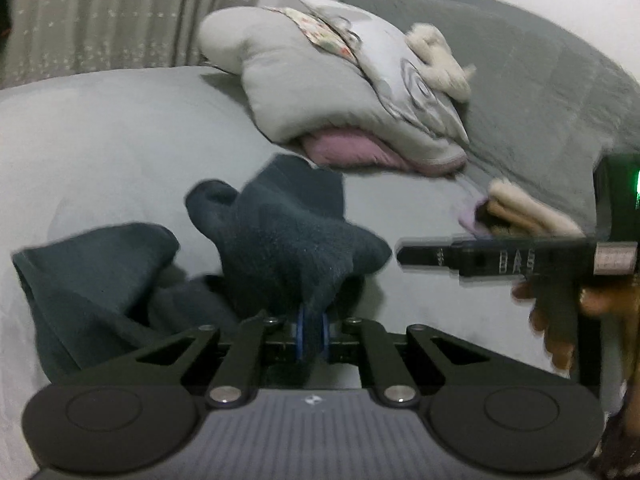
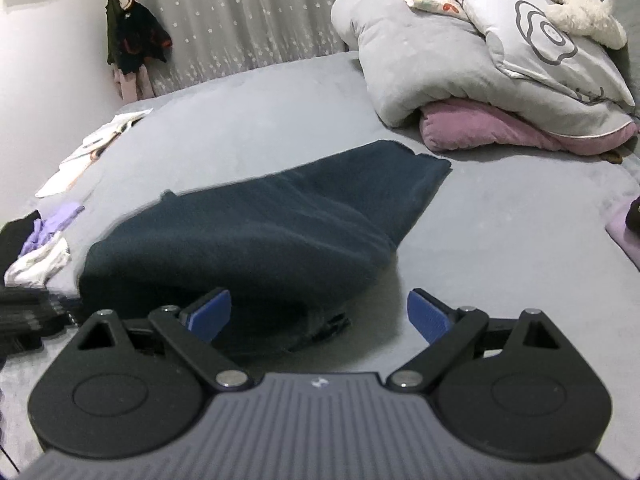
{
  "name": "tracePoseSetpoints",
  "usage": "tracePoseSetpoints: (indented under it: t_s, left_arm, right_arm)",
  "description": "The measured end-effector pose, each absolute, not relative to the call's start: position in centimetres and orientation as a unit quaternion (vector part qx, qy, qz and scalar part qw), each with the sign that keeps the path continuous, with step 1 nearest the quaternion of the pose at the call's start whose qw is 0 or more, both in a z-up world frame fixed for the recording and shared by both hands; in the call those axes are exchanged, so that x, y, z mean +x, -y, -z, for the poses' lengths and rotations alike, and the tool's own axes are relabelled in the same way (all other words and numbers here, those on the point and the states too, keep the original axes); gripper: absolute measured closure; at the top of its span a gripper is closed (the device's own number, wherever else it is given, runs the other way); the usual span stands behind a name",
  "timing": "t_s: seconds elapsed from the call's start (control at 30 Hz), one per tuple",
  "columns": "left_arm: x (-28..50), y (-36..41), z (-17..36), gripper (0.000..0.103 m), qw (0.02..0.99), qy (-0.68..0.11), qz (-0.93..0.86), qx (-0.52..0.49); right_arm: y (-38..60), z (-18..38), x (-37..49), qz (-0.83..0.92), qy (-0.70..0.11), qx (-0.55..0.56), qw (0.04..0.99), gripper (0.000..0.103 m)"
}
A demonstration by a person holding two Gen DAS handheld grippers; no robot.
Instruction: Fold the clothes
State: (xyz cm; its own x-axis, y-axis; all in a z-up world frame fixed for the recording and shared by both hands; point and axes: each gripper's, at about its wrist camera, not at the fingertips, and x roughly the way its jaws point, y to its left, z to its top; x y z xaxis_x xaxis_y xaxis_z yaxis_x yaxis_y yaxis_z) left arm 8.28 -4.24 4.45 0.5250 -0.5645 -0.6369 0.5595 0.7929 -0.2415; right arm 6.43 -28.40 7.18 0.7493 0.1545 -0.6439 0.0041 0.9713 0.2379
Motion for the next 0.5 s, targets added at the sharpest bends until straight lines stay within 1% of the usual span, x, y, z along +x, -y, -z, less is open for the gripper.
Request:
tracePoseSetpoints:
  t_s: [0.23,0.3,0.4,0.43,0.47,0.5]
  left_arm:
    - [6.4,5.7,0.2,0.096,0.859,-0.387,0.336,0.019]
    - [6.0,5.4,0.5,0.094,0.858,-0.386,0.339,0.019]
    - [6.0,4.3,0.0,0.084,0.850,-0.398,0.345,0.012]
    - [6.1,3.9,-0.3,0.074,0.848,-0.402,0.345,0.011]
    - [6.1,3.4,-0.7,0.069,0.848,-0.404,0.344,0.012]
    - [6.1,3.2,-1.0,0.067,0.848,-0.404,0.342,0.014]
  right_arm:
    - [26.5,-7.9,6.9,-0.088,-0.341,0.151,0.924,0.008]
    - [25.4,-7.3,7.5,-0.108,-0.341,0.159,0.920,0.008]
    - [24.2,-6.4,8.3,-0.116,-0.350,0.155,0.917,0.008]
    - [23.7,-5.9,8.8,-0.116,-0.357,0.152,0.914,0.008]
    - [23.1,-5.3,9.2,-0.116,-0.365,0.149,0.912,0.008]
    - [22.9,-4.8,9.5,-0.115,-0.369,0.145,0.911,0.008]
